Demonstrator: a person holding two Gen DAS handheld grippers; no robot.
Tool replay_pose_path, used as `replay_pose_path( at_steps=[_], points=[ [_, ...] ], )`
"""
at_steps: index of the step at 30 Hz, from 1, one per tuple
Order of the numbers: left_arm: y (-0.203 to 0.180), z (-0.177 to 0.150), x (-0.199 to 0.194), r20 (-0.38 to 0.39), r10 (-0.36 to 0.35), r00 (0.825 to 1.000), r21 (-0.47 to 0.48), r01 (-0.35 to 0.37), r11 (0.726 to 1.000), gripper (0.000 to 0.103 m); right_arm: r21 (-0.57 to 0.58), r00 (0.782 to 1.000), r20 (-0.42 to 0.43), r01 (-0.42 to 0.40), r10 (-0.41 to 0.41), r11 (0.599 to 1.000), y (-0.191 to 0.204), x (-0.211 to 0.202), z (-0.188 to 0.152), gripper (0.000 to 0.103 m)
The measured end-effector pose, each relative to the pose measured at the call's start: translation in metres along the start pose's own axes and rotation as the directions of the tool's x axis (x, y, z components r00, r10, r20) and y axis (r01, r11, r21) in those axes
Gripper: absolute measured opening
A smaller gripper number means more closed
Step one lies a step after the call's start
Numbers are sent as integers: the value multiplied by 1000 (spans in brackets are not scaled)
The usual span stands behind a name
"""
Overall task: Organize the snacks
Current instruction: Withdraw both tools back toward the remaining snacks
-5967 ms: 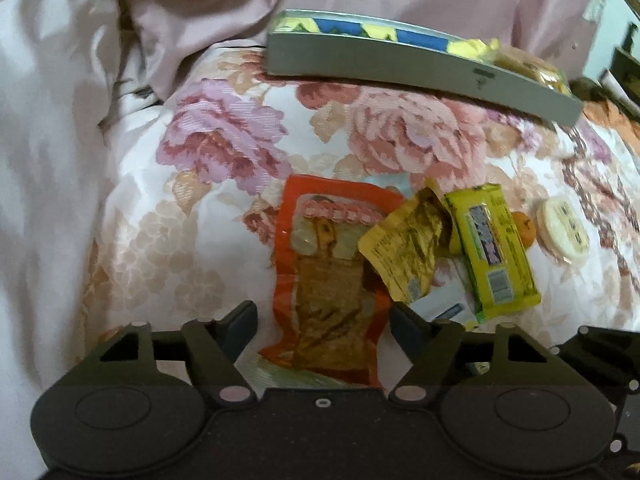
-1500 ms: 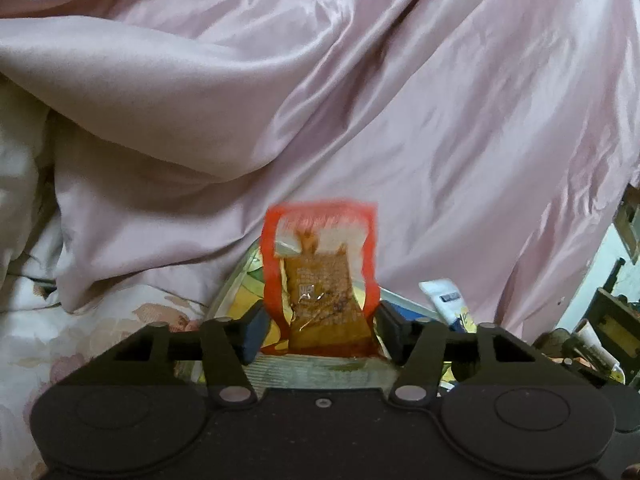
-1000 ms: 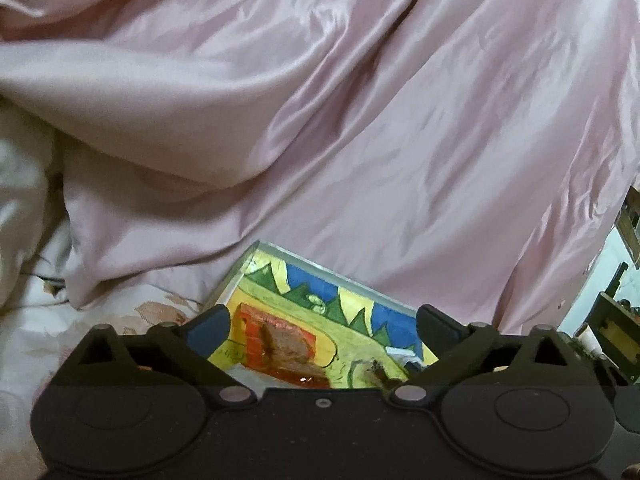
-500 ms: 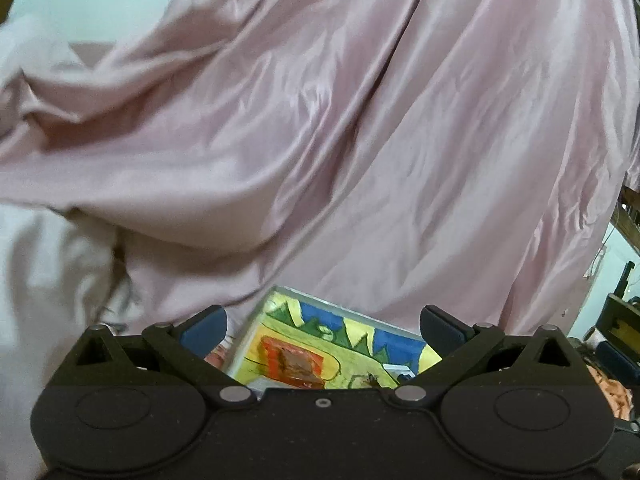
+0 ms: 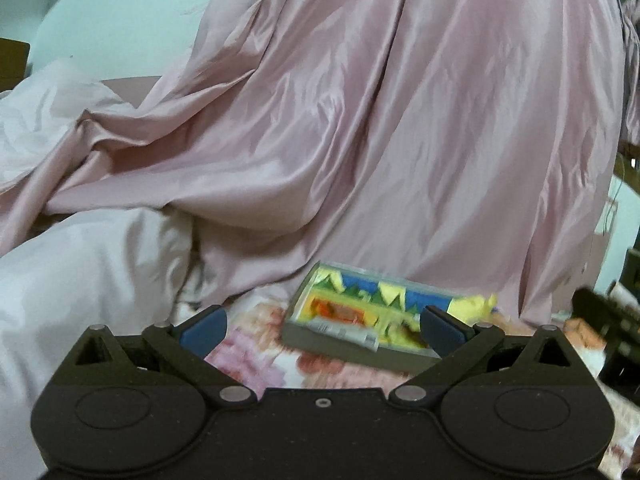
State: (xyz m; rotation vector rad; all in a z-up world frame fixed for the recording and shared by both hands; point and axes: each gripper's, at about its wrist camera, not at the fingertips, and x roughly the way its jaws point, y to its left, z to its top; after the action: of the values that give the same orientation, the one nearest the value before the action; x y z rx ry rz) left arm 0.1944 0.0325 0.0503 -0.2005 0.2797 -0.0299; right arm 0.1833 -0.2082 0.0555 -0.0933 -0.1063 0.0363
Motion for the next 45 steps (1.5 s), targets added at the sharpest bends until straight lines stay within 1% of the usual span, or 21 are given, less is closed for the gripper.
replay_pose_path(
  at_steps=[3,8,11,15,20,25,29,32,34,36,37,38,40,42,44,45],
  points=[
    [7,-12,-15,-27,16,1000,13,-15,1000,102,4,1000,-3,-9,9,1000,0,-16,1,103],
    [18,-25,-35,-64,34,997,9,-34,999,102,13,1000,-26,-16,16,1000,0,-37,2,103],
    [20,-30,-43,-77,38,996,18,-36,999,102,10,999,-50,-21,22,1000,2,-49,0,103],
    [21,-42,-53,-108,37,993,26,-34,999,102,-9,994,-102,-28,27,1000,5,-66,-5,103],
    [20,-59,-62,-172,33,985,45,-25,999,102,-28,980,-192,-53,46,998,8,-79,-13,103],
    [20,-68,-68,-211,35,977,53,-25,998,102,-48,965,-258,-66,51,997,9,-92,-18,103],
    [17,-73,-68,-246,25,969,61,-10,998,102,-66,947,-317,-68,44,995,10,-98,-23,103],
    [15,-75,-66,-269,17,963,67,1,998,102,-75,929,-370,-65,32,995,9,-98,-26,103],
    [13,-78,-64,-285,12,958,70,9,997,102,-75,911,-412,-60,24,995,7,-96,-30,103],
    [11,-80,-61,-306,7,952,71,15,997,102,-74,887,-461,-56,15,996,5,-93,-34,103],
    [10,-81,-60,-321,3,947,69,20,997,102,-73,872,-489,-53,10,996,5,-90,-37,103],
    [10,-83,-58,-340,-2,940,63,25,998,102,-71,858,-513,-52,8,996,4,-88,-39,103],
    [11,-88,-53,-387,-18,922,43,37,998,102,-58,824,-567,-53,11,997,2,-81,-44,103],
    [11,-93,-49,-431,-28,902,25,43,999,102,-44,798,-602,-61,22,997,1,-76,-48,103],
    [10,-97,-44,-461,-38,886,19,53,998,102,-25,772,-634,-76,43,997,-1,-71,-50,103],
    [9,-99,-43,-470,-41,882,21,58,998,102,-12,758,-650,-87,58,996,-2,-67,-52,103]
  ],
)
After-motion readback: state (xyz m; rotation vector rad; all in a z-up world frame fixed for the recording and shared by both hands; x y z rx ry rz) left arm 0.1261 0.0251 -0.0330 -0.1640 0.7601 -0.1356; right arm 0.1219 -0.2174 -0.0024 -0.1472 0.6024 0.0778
